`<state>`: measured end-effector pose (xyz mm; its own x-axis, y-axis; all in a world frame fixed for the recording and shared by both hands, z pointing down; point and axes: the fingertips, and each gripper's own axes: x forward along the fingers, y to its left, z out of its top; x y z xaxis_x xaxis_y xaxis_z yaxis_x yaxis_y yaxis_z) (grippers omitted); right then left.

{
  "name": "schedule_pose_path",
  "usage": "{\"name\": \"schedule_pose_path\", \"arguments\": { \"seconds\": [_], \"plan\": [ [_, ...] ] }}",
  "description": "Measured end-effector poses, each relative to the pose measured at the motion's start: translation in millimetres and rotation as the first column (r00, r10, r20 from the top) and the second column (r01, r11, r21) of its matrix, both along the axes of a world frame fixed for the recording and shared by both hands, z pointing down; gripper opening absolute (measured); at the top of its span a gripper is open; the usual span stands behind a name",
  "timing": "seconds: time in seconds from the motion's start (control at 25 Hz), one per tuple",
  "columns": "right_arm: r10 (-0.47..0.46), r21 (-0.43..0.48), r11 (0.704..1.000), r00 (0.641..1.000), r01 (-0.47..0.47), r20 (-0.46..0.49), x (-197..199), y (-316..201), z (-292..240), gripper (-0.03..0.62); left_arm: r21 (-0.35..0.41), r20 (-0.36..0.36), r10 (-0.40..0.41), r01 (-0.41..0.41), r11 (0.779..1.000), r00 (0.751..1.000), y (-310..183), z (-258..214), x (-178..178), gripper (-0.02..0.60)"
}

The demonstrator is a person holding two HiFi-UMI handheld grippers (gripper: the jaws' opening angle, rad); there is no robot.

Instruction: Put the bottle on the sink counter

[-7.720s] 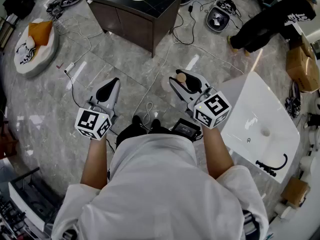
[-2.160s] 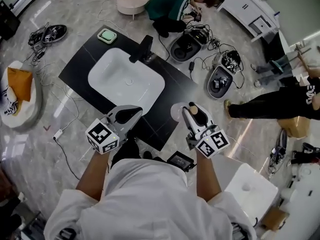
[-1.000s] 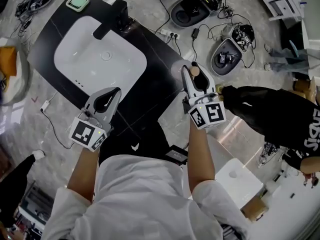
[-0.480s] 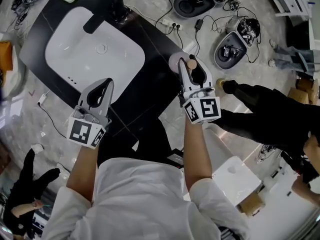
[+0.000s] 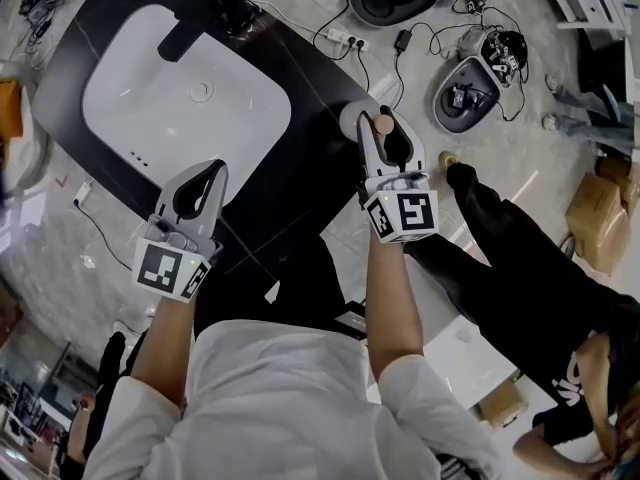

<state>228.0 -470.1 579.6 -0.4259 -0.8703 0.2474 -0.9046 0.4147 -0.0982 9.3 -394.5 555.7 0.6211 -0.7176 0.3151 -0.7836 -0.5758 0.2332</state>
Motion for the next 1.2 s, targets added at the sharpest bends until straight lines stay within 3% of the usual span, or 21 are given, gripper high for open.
{"name": "schedule_pose_path", "arguments": {
  "seconds": [1.2],
  "plan": [
    [0.011, -0.003, 1.0, 1.0, -0.011, -0.011, -4, -8, 23, 0.133, -0.044, 0.001, 0.008, -0.008, 0.999, 1.0, 10, 25, 3, 0.015]
  ]
}}
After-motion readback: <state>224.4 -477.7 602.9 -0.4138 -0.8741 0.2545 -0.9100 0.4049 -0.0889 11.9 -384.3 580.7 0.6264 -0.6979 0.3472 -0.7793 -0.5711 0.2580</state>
